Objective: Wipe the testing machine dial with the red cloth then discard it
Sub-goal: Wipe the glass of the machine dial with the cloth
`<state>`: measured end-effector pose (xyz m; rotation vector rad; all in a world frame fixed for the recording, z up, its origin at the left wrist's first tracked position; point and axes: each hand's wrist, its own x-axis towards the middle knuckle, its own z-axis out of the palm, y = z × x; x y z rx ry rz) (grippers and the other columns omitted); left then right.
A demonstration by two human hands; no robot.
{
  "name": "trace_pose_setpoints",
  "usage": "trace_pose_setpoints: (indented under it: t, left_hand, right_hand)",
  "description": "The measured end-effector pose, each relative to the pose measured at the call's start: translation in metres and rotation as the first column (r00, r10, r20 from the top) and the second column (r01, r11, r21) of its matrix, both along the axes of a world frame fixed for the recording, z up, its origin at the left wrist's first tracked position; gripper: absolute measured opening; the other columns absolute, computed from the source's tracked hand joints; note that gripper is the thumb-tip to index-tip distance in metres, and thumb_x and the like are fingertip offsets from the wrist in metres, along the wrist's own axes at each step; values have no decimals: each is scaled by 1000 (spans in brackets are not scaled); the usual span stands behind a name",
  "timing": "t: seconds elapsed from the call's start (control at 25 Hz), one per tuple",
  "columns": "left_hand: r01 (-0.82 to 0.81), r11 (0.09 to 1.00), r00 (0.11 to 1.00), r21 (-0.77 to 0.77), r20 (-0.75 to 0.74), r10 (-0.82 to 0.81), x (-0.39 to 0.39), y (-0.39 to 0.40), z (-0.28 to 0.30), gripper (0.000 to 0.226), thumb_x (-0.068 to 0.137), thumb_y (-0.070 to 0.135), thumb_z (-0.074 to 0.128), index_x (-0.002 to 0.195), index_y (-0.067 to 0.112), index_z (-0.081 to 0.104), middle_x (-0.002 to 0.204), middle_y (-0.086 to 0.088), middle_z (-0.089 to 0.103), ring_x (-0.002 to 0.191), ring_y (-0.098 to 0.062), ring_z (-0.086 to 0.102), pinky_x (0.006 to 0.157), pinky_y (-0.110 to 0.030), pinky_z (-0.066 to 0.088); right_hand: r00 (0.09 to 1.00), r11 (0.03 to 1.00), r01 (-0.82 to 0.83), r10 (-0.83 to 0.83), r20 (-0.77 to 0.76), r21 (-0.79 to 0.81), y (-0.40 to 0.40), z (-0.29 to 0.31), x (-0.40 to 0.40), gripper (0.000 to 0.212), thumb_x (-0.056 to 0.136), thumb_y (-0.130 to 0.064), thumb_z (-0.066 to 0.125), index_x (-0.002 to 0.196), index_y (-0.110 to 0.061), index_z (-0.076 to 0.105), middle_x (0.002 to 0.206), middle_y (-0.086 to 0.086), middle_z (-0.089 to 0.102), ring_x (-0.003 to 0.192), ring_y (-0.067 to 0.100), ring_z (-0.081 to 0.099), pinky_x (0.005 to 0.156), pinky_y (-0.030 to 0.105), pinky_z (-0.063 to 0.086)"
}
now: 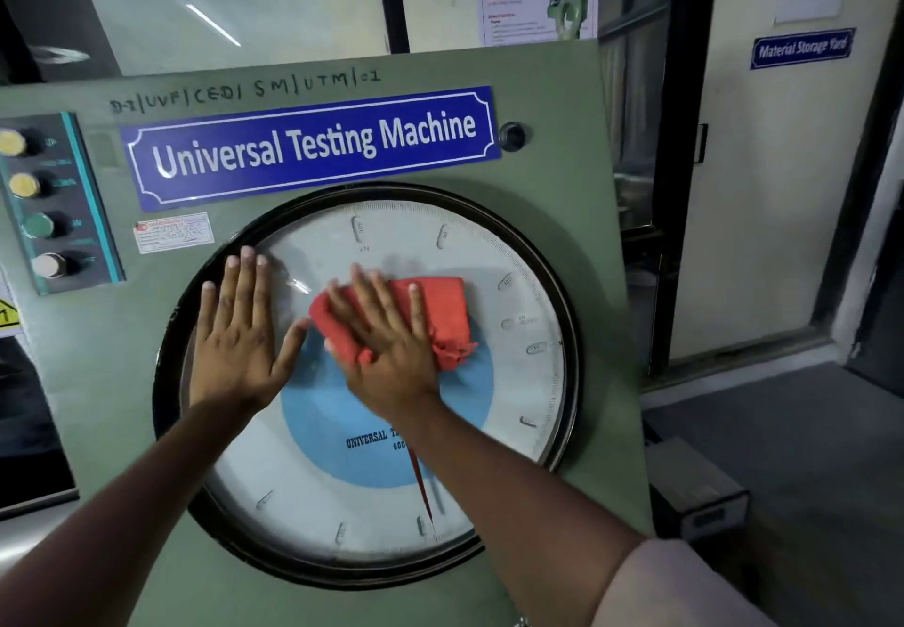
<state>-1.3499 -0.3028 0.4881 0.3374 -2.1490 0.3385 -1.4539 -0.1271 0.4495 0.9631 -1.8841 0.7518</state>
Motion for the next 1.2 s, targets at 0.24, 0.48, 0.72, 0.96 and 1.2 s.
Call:
trace_pose_setpoints:
  t: [0.24, 0.48, 0.72, 0.96, 1.2]
  left_hand:
    - [4, 1000, 1000, 12, 17, -4, 6, 0, 2, 85, 105, 61, 28, 171, 17, -2, 181, -2, -3, 167, -16, -4, 134, -35, -8]
    - [-5, 1000, 999, -27, 46, 7, 33, -14, -6, 78, 108, 58, 24, 172, 17, 6, 180, -2, 9, 166, -10, -2, 135, -34, -2]
    - [-52, 999, 999, 1, -12, 52, 44, -17, -28, 80, 107, 55, 31, 171, 18, 1, 180, -3, 10, 166, -10, -4, 135, -34, 0]
    - [-75, 994, 995, 77, -64, 80, 55, -28, -45, 80, 107, 55, 31, 172, 16, 5, 180, 5, -3, 167, -12, -2, 135, -32, -1]
    - [-77, 994, 994, 83, -69, 83, 45, -17, -56, 81, 107, 56, 33, 172, 16, 7, 181, 4, -2, 167, -13, 0, 135, -34, 0]
  right_hand:
    - [990, 992, 103, -96, -103, 67, 33, 29, -43, 68, 109, -53, 46, 170, -35, 25, 180, -4, 17, 166, 16, 15, 132, 58, 15]
    - [978, 959, -7, 66, -199, 285, 27, -44, -10, 84, 100, -37, 64, 171, -34, 20, 181, -5, 9, 168, 18, 6, 133, 58, 12]
    - [995, 988, 97, -97, -8, 123, 2, 29, -14, 72, 108, -53, 45, 172, -36, 16, 181, -4, 4, 168, 19, 6, 135, 55, 2]
    - [916, 817, 112, 136, -378, 566, 9, 76, -28, 72, 108, -57, 33, 170, -40, -1, 181, -7, -5, 168, 18, 1, 134, 54, -3]
    - [937, 835, 81, 122, -326, 544, -24, 78, 7, 71, 111, -55, 32, 172, -34, 3, 180, -3, -9, 168, 21, -1, 134, 58, -2]
